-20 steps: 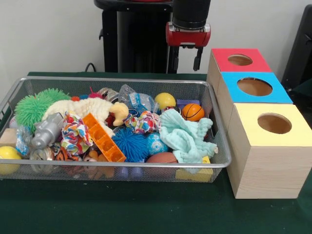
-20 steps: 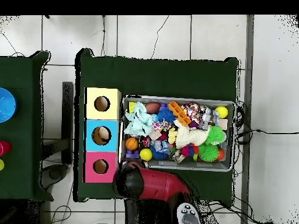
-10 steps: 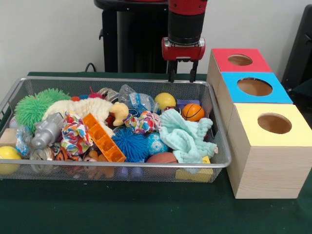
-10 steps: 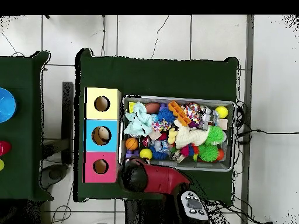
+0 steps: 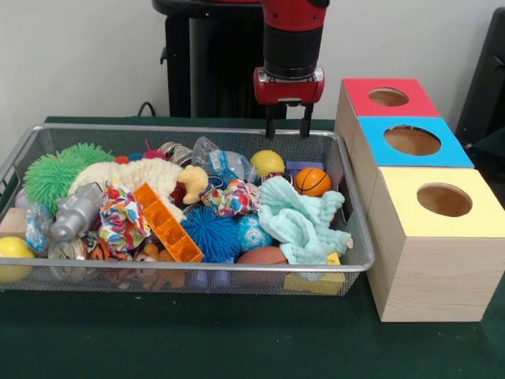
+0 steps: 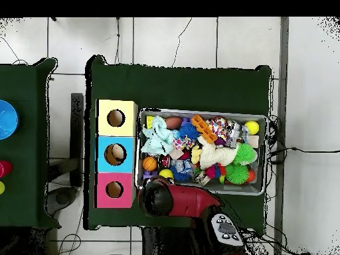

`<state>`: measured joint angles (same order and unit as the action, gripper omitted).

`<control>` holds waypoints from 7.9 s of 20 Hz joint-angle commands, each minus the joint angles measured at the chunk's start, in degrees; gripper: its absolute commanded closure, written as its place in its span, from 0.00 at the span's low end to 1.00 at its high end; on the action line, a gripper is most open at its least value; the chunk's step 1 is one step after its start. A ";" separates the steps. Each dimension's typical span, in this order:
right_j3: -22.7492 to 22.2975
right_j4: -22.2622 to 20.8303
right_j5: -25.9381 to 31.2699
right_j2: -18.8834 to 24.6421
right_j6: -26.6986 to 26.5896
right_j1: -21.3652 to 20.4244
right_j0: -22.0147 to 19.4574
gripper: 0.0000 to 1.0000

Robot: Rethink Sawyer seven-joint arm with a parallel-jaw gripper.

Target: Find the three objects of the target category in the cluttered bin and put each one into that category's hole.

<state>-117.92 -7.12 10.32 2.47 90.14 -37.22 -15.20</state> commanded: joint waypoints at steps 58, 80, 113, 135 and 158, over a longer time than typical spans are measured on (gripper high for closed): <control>18.27 -6.78 10.94 2.69 -0.09 5.60 -8.79 0.00; 18.53 0.50 13.63 2.40 10.78 5.04 -1.60 0.00; 23.64 4.89 25.68 1.86 6.30 0.92 -1.42 0.00; 33.38 2.37 27.04 4.82 1.51 7.22 -4.97 0.00; 17.35 3.87 16.91 3.16 9.13 3.97 -5.19 0.00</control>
<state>-94.48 -4.83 30.15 2.45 90.15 -34.46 -19.19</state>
